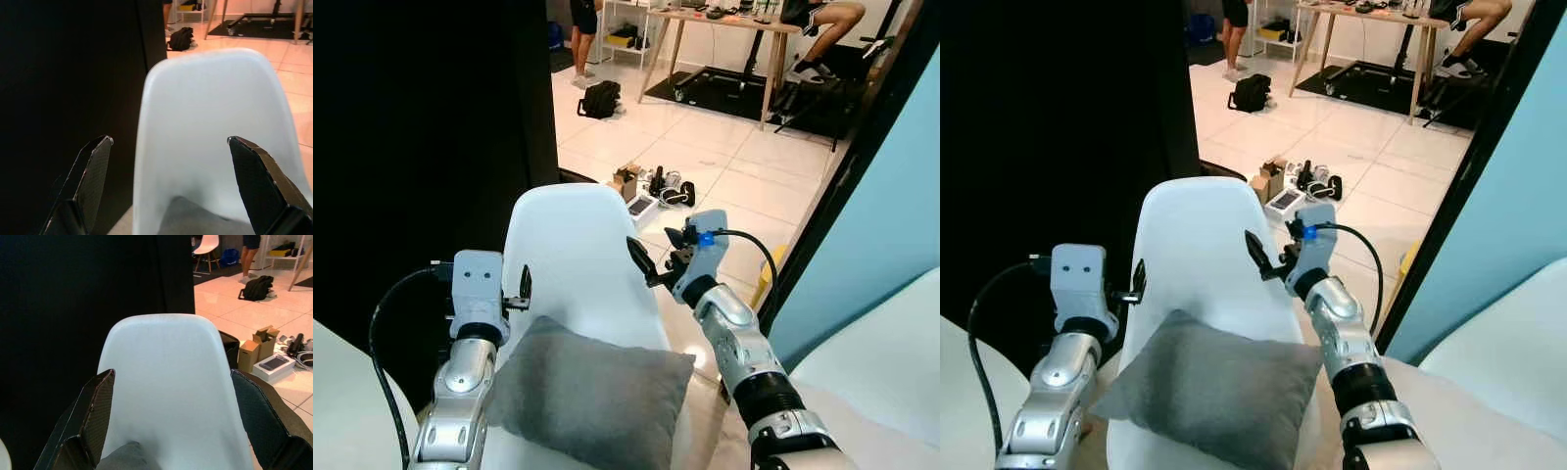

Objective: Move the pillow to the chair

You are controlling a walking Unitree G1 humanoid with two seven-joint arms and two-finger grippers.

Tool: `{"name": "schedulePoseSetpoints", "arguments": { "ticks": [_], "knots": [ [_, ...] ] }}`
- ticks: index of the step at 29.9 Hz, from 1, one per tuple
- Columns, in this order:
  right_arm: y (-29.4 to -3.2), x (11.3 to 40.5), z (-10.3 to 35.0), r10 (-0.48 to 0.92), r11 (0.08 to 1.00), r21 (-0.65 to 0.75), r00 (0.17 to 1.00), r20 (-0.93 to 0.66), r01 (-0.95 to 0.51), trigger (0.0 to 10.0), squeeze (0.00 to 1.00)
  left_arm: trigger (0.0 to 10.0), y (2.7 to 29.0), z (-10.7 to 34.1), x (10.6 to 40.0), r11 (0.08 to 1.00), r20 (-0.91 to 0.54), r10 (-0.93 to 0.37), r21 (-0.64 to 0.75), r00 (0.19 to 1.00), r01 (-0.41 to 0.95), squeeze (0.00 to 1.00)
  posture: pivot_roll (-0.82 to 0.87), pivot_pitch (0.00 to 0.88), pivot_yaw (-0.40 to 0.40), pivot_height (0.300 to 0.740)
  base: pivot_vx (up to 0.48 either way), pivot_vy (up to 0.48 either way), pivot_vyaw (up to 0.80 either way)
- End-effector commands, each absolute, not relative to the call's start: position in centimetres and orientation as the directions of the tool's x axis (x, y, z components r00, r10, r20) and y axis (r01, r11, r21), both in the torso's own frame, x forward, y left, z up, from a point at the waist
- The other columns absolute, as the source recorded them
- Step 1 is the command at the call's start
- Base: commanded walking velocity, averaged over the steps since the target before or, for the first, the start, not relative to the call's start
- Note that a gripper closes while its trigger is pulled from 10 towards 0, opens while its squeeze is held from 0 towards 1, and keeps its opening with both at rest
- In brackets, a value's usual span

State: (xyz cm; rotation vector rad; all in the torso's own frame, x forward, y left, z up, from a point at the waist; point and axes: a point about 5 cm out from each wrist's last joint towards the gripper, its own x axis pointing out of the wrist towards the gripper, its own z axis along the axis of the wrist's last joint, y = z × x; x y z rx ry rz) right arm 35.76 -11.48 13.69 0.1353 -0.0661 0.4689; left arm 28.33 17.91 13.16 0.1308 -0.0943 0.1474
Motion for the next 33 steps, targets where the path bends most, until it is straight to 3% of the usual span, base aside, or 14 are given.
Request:
{"name": "schedulePoseSetpoints", "arguments": {
  "ticks": [1, 13, 33],
  "knots": [
    [-11.50, 35.90, 13.61, 0.447, 0.879, 0.141, 0.890, 0.092, -0.456, 10.0, 0.00, 10.0, 17.74, 12.81, 28.41, 0.985, 0.090, 0.125, 0.106, 0.988, -0.134, 0.00, 0.13, 0.000, -0.045, 0.740, -0.360, 0.000, 0.00],
    [-11.61, 36.17, 13.49, 0.447, 0.873, 0.178, 0.891, 0.080, -0.454, 10.0, 0.00, 10.0, 17.57, 12.46, 28.89, 0.989, 0.069, 0.097, 0.103, 0.993, -0.104, 0.00, 0.12, 0.000, -0.046, 0.740, 0.000, 0.000, 0.00],
    [-11.92, 36.41, 13.46, 0.457, 0.869, 0.180, 0.887, 0.070, -0.462, 10.0, 0.00, 10.0, 17.35, 12.32, 29.01, 0.992, 0.070, 0.098, 0.072, 0.993, -0.103, 0.00, 0.11, 0.000, -0.060, 0.740, -0.355, 0.000, 0.00]
  ]
}}
